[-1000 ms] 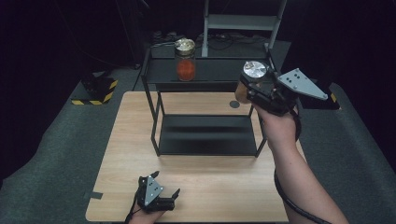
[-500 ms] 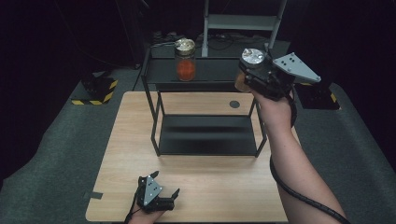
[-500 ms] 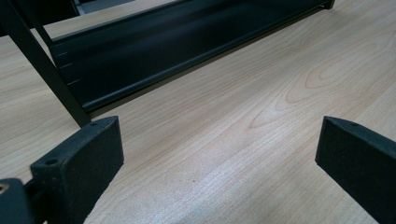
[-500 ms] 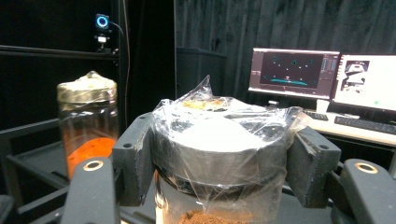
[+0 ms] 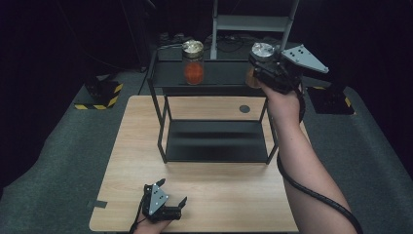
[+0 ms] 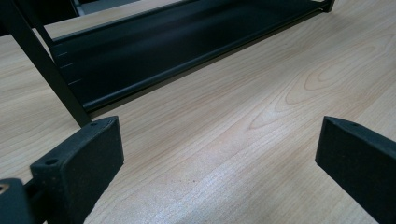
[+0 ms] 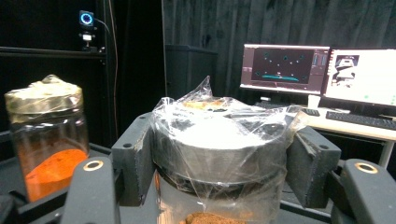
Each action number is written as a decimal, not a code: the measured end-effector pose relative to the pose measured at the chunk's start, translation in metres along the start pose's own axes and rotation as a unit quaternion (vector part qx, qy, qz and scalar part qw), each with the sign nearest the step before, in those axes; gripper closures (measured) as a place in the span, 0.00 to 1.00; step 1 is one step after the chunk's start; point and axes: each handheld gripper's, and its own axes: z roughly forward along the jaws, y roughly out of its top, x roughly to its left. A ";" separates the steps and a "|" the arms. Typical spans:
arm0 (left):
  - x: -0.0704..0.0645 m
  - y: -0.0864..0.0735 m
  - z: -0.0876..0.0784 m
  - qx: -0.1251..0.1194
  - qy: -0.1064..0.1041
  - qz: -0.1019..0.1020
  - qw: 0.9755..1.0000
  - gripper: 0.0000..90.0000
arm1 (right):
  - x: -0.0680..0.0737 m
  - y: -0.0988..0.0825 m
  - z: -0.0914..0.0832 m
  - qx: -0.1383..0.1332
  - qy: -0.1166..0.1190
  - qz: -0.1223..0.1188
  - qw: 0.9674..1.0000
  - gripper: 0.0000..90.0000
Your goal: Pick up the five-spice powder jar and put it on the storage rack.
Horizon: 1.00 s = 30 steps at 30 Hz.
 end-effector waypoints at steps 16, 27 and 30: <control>0.001 -0.002 -0.001 -0.005 -0.001 -0.002 1.000 0.01 | -0.005 -0.002 0.016 0.008 -0.011 0.004 1.000 0.38; 0.002 -0.002 -0.001 -0.007 -0.002 -0.003 1.000 0.01 | -0.008 -0.006 0.019 0.008 -0.006 0.008 1.000 0.38; 0.002 -0.003 -0.001 -0.007 -0.002 -0.004 1.000 0.01 | -0.011 -0.008 0.022 0.006 -0.003 0.015 1.000 0.38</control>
